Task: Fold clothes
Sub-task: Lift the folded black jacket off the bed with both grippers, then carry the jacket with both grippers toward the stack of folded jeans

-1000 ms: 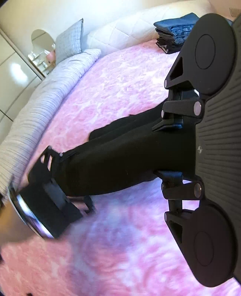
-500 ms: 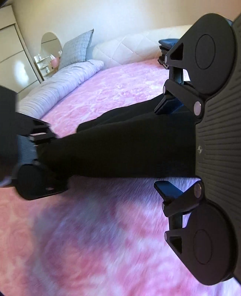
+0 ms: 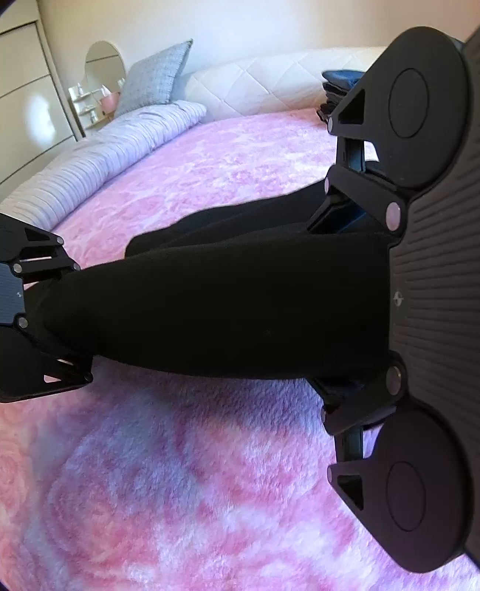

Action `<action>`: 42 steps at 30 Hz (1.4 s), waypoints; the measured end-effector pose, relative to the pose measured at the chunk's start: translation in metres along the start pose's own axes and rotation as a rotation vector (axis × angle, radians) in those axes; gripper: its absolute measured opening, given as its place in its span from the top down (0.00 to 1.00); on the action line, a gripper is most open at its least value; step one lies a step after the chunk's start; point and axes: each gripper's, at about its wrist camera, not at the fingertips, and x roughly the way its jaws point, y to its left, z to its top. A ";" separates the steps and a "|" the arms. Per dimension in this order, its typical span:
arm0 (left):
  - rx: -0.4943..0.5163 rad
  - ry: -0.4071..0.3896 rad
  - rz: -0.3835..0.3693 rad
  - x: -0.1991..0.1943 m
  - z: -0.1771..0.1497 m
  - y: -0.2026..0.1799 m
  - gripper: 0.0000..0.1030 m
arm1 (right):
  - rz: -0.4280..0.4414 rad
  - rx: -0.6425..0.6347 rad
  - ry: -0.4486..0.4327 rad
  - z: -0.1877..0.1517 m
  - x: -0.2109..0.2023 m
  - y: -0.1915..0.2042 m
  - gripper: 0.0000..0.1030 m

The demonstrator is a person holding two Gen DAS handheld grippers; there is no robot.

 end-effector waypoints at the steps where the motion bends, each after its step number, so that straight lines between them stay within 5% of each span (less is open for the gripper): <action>1: -0.004 0.003 -0.002 0.000 0.001 0.001 0.65 | 0.015 0.013 0.006 0.000 0.000 -0.003 0.41; 8: -0.045 0.016 -0.007 -0.023 0.010 0.009 0.69 | 0.070 0.043 -0.009 0.001 -0.012 -0.035 0.66; 26: -0.025 -0.026 0.107 -0.199 0.113 0.016 0.69 | -0.008 -0.053 -0.096 -0.046 -0.184 -0.122 0.67; 33: 0.001 -0.011 0.119 -0.203 0.195 0.032 0.69 | -0.018 -0.036 -0.116 -0.097 -0.212 -0.161 0.67; 42: 0.053 -0.023 0.117 -0.153 0.372 0.071 0.69 | -0.044 0.035 -0.125 -0.236 -0.199 -0.260 0.67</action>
